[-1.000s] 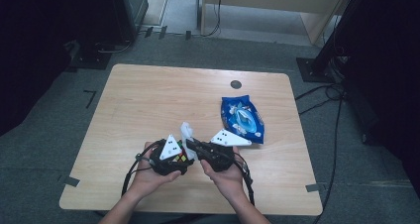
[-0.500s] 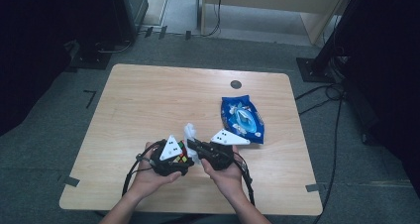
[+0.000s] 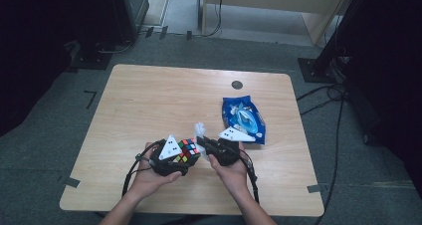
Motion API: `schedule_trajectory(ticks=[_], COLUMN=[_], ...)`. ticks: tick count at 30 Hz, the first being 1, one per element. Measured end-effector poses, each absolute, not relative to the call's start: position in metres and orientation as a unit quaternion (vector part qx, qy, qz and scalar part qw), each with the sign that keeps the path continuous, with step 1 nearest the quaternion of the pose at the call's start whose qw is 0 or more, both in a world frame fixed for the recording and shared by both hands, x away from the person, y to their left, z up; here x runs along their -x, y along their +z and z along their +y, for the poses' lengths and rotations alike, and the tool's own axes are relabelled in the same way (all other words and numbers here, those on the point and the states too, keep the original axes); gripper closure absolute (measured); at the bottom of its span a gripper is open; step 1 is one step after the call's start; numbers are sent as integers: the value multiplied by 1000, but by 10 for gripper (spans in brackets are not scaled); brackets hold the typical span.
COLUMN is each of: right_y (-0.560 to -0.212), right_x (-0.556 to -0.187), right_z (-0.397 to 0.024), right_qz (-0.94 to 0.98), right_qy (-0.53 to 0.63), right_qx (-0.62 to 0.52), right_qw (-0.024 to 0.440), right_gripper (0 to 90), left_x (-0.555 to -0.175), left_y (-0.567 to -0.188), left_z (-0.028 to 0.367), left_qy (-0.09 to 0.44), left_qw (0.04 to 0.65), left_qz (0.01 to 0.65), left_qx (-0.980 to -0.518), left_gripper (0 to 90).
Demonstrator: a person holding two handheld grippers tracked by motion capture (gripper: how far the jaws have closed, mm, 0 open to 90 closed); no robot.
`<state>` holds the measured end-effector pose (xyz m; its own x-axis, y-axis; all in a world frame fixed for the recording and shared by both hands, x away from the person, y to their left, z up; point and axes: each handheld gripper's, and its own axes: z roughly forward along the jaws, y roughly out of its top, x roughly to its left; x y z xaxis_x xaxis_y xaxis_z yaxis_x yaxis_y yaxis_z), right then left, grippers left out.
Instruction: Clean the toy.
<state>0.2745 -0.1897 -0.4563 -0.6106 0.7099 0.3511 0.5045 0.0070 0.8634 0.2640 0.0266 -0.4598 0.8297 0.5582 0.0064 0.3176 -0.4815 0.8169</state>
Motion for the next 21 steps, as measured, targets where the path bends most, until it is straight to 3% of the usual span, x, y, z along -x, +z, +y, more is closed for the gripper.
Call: schedule_trajectory(ticks=[10,21], right_y=[-471,-474], right_x=[-288,-288], right_z=[-210,-207], right_qz=[696,716], right_qy=[536,509], right_qx=[-467,-455], right_qw=[100,141], right_gripper=[864,859], left_x=[-268,-270], left_y=[-457,-457], left_z=[34,37], left_qy=[134,137], left_qw=[448,448], left_qz=[267,272], left_qx=[-843,-841], left_gripper=[339,339])
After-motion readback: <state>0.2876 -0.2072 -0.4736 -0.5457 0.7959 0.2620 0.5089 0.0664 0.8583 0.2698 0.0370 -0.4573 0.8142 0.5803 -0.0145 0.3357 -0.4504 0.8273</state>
